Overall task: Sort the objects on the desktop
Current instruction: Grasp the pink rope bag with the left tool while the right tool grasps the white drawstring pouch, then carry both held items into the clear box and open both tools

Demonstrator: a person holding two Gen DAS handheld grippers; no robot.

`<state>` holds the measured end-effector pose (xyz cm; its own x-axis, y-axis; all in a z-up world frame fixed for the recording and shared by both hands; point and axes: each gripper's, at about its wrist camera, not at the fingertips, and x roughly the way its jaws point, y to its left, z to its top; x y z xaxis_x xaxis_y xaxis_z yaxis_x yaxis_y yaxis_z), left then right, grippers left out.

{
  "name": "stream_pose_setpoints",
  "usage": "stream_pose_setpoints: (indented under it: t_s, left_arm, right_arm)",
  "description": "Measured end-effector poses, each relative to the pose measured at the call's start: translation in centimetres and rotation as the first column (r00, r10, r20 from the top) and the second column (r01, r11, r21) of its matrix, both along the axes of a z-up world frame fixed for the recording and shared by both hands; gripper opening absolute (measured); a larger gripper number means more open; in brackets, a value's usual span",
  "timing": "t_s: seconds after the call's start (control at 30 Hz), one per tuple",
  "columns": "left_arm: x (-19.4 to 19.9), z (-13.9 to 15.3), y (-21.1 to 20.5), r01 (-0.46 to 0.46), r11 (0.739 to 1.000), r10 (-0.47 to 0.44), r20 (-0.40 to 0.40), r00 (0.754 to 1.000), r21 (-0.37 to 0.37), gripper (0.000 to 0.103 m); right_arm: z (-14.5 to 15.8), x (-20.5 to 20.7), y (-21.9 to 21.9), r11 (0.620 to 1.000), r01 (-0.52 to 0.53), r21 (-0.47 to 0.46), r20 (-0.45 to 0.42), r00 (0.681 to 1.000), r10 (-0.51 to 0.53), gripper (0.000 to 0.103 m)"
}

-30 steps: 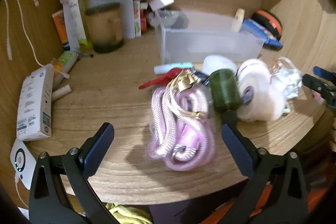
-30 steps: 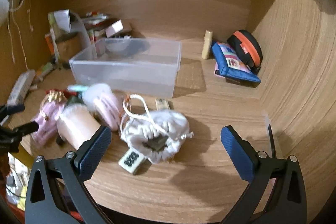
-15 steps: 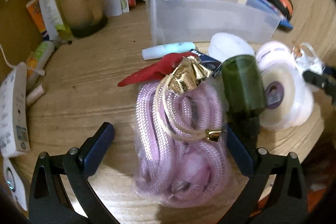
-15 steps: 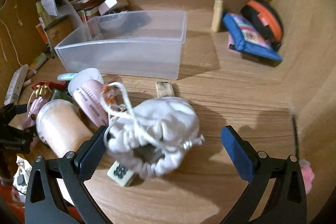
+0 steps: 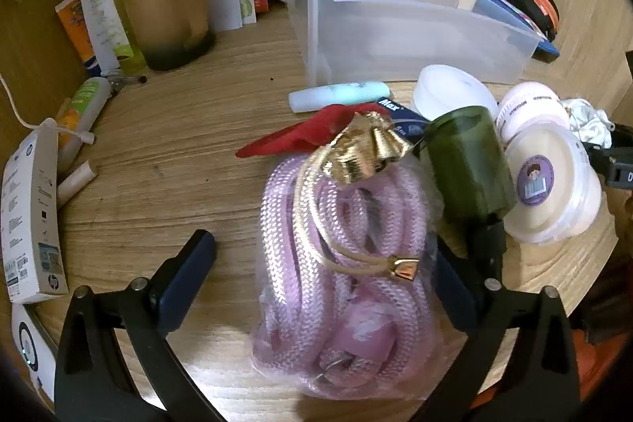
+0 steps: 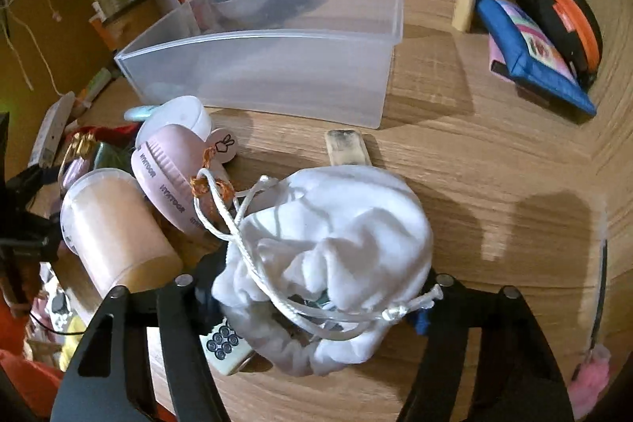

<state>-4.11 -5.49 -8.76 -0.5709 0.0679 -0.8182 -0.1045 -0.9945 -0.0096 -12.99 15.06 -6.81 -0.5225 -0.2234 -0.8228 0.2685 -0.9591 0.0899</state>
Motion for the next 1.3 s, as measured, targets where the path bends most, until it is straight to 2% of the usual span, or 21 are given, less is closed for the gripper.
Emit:
stream_pose_setpoints:
  t_s: [0.07, 0.13, 0.23, 0.27, 0.3, 0.53, 0.73, 0.93, 1.3]
  left_arm:
    - [0.0, 0.2, 0.1, 0.002, 1.0, -0.002, -0.017, 1.0, 0.001, 0.087]
    - [-0.1, 0.5, 0.2, 0.007, 1.0, -0.007, -0.026, 1.0, -0.001, 0.07]
    - [-0.4, 0.5, -0.1, -0.007, 1.0, 0.007, -0.035, 0.999, 0.009, 0.067]
    - [-0.4, 0.5, -0.2, -0.012, 1.0, 0.013, -0.036, 0.999, 0.014, 0.067]
    - [-0.4, 0.5, -0.4, -0.015, 1.0, 0.016, -0.036, 0.999, 0.023, 0.066]
    - [-0.6, 1.5, -2.2, -0.064, 0.988, 0.071, -0.047, 0.996, 0.138, 0.064]
    - [-0.4, 3.7, -2.4, -0.051, 0.984, 0.07, -0.104, 0.992, 0.172, 0.064]
    - [-0.4, 5.9, -1.8, -0.031, 0.985, 0.059, -0.169, 0.984, 0.167, 0.063]
    - [-2.3, 9.5, -1.0, -0.008, 0.979, 0.064, -0.266, 0.962, 0.206, 0.063]
  right_arm:
    - [0.2, 0.2, -0.1, 1.0, -0.005, -0.006, -0.004, 1.0, 0.005, 0.057]
    - [0.5, 0.3, 0.1, 1.0, 0.0, -0.011, -0.006, 1.0, 0.0, 0.055]
    - [1.5, 0.4, 0.2, 0.999, 0.016, -0.029, -0.024, 1.0, -0.016, 0.05]
    - [2.0, 0.6, 0.3, 0.999, 0.025, -0.036, -0.042, 0.999, -0.027, 0.033]
    - [2.5, 0.6, 0.3, 0.999, 0.032, -0.03, -0.054, 0.998, -0.034, 0.031]
    - [5.5, 1.5, 1.1, 0.998, 0.043, -0.054, -0.132, 0.99, -0.05, 0.031]
    - [7.6, 1.1, 1.3, 0.996, 0.056, -0.068, -0.19, 0.979, -0.068, 0.031]
    - [9.0, 0.2, 1.2, 0.995, 0.045, -0.088, -0.232, 0.971, -0.064, 0.031]
    - [11.0, -2.7, 0.2, 0.994, 0.01, -0.112, -0.287, 0.957, -0.041, 0.031]
